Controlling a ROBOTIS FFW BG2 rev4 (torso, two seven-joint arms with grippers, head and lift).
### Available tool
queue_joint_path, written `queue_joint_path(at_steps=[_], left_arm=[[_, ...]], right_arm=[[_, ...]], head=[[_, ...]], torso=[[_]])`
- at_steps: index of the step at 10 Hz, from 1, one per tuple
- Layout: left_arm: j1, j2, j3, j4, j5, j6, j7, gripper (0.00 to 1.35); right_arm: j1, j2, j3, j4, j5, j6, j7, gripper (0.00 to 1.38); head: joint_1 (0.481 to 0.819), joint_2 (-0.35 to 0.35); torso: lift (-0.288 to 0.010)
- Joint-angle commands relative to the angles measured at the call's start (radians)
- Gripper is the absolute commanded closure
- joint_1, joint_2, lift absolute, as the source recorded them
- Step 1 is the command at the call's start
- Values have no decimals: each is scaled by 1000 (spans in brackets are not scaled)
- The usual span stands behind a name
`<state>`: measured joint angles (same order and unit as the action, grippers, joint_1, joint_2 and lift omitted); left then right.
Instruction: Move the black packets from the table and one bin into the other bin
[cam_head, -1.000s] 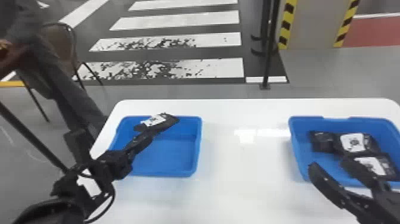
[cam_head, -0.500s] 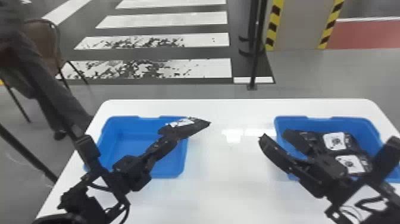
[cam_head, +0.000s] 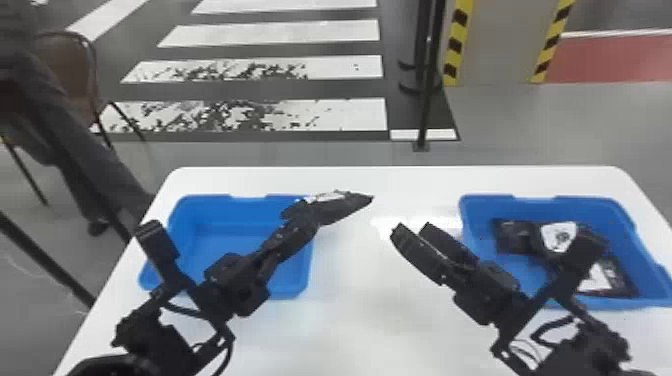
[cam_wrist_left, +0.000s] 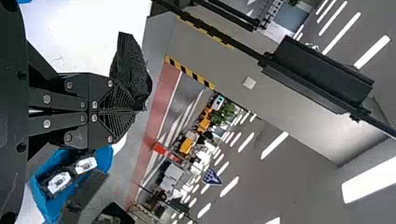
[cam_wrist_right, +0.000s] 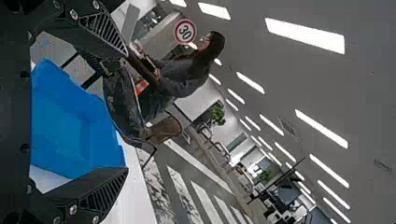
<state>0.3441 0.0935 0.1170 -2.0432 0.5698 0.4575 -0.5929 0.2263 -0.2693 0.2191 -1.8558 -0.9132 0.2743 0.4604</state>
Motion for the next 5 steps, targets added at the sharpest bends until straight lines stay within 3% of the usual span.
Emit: queue_joint_path(at_steps=[1,5], left_arm=[[4,0,-7,-20,13,-8,-4,1208],[7,5,-47,-56,20,-23,-12,1208]], right_arm=[[-32,-1,38,51,-80,-9,1,159],[-131,-7,180,146,-417,-29,21,159]], head=[[695,110],[695,141]], torso=[[-110],[-110]])
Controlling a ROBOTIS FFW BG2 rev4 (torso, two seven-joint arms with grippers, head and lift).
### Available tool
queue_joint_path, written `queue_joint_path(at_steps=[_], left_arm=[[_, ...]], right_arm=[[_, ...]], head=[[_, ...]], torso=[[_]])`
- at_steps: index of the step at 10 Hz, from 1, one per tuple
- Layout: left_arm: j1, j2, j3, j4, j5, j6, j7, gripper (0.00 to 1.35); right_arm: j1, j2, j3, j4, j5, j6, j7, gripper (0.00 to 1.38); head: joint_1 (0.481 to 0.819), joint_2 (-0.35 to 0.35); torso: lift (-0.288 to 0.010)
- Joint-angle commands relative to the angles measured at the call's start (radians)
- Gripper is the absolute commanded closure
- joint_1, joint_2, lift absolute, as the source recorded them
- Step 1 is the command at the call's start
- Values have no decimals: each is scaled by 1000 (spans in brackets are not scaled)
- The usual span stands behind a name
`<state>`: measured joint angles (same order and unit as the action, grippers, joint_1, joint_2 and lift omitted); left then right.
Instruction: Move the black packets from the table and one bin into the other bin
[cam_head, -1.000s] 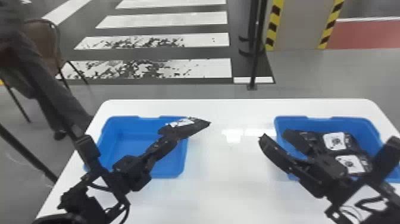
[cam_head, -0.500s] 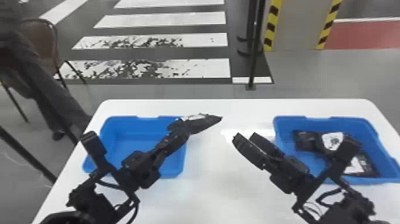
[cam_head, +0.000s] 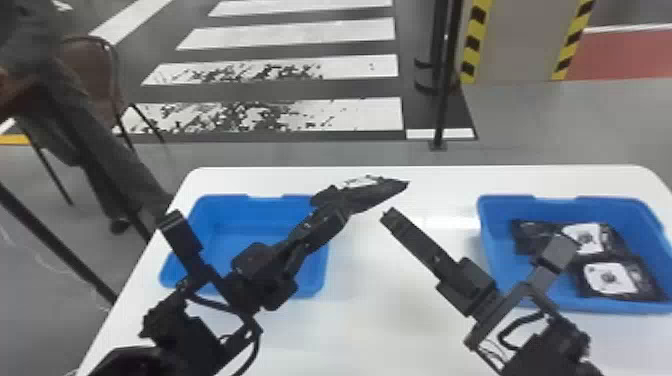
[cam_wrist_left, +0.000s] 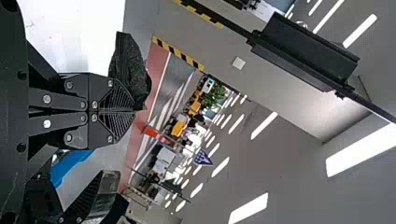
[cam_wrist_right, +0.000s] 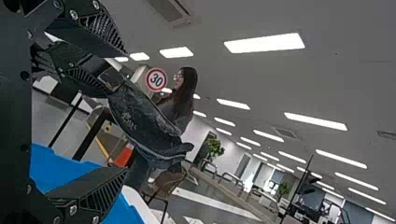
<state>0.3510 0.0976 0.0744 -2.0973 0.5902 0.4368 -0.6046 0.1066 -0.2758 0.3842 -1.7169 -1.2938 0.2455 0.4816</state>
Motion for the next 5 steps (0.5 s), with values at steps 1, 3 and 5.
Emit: queue_joint_path(at_steps=[1,3,5], left_arm=[[2,4,-21,-5,0,-2,-6,1208],[7,8,-58,-12,0,-5,-11,1208],[17,11,-70,-15,-12,-5,-12,1208]], right_arm=[[-43,0,39,37,-116,0,6,157],[-82,0,43,49,-156,-5,9,159],[-107,0,39,54,-152,-34,9,159]], head=[[695,146],[695,135],[695,114]], torso=[[-110],[-110],[-110]])
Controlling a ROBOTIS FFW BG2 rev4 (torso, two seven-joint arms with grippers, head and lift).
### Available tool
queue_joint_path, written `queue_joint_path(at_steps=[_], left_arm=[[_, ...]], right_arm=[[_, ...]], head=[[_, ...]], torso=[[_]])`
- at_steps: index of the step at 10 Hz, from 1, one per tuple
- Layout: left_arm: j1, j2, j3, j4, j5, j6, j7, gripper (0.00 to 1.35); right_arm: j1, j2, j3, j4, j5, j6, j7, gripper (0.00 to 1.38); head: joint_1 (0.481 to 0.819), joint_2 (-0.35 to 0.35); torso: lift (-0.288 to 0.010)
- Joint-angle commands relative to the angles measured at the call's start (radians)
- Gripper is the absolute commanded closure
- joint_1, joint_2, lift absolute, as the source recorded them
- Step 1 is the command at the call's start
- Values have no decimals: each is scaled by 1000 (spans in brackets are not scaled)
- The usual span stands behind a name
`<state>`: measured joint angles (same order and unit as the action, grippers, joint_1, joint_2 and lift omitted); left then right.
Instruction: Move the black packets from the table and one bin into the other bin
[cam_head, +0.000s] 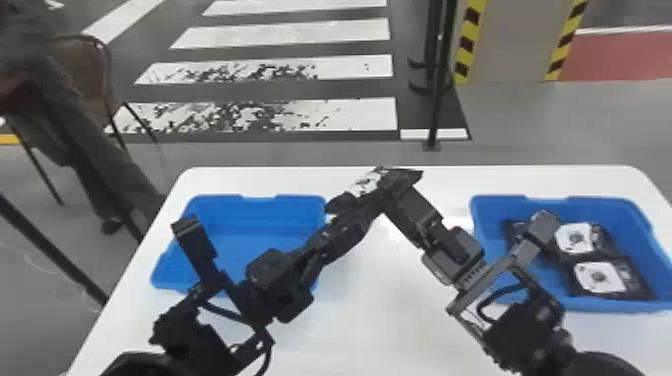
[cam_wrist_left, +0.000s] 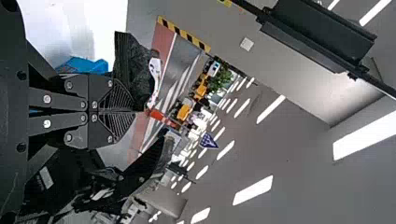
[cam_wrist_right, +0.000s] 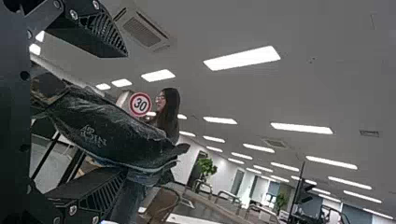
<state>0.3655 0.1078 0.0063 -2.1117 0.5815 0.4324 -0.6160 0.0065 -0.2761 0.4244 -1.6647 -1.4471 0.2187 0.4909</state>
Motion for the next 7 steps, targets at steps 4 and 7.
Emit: queue_joint_path(at_steps=[4,7], left_arm=[[17,0,16,0,-37,-8,1,1208],[15,0,14,-5,-57,-13,1,1208]], right_arm=[[-7,-3,-59,-67,159,88,-41,1098],[1,-3,-79,-91,209,164,-54,1167]], head=[[695,104],[695,125]], torso=[[-110],[-110]])
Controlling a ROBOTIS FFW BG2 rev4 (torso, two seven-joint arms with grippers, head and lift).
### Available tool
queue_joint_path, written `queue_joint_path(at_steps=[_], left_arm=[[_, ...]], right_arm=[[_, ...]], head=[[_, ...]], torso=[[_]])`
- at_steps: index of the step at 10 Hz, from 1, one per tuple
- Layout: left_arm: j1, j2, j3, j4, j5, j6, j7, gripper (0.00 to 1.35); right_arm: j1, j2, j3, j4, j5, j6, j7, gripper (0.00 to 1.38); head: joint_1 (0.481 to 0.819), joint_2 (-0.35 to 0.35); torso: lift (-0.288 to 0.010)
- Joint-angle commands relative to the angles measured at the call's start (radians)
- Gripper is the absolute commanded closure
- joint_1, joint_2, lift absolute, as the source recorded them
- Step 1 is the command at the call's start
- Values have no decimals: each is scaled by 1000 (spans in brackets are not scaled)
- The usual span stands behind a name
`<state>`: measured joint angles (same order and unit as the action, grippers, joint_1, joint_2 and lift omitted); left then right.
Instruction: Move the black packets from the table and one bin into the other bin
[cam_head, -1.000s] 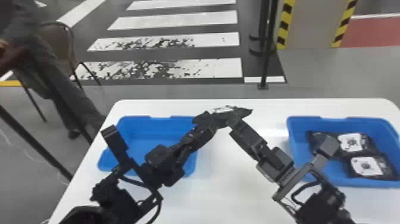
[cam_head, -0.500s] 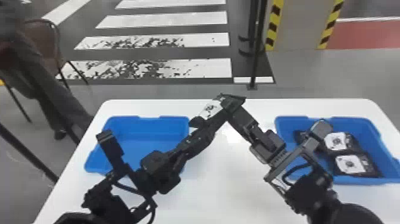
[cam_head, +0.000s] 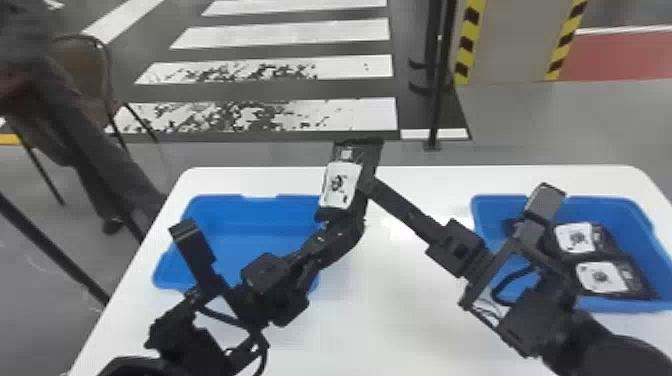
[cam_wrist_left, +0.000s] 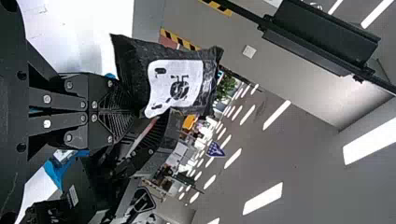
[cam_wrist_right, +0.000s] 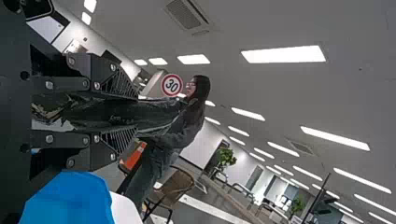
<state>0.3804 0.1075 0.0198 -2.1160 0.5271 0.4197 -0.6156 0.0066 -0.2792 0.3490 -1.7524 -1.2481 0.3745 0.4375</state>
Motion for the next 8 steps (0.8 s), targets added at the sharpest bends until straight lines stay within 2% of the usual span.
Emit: queue_joint_path(at_steps=[1,4,5,6,7,8], left_arm=[[0,1,-4,-3,-9,-3,0,1208],[0,11,-56,-16,-44,-5,0,1208],[0,6,-54,-16,-54,-15,2,1208],[2,1,-32,-16,-64,-39,5,1208],[10,0,-20,-16,-64,-66,11,1208],[12,-2,-16,-16,-64,-86,14,1208]], right_arm=[[1,0,-14,-6,32,16,0,1179],[13,3,-36,11,14,1,0,1187],[15,6,-36,23,-28,-6,17,1056],[18,3,-36,31,-30,-4,29,762],[25,-2,-46,23,-30,43,36,363],[42,-3,-58,23,-60,106,46,116]], head=[[695,127],[695,111],[695,92],[695,80],[695,81],[695,93]], torso=[[-110],[-110],[-110],[-110],[-110],[-110]])
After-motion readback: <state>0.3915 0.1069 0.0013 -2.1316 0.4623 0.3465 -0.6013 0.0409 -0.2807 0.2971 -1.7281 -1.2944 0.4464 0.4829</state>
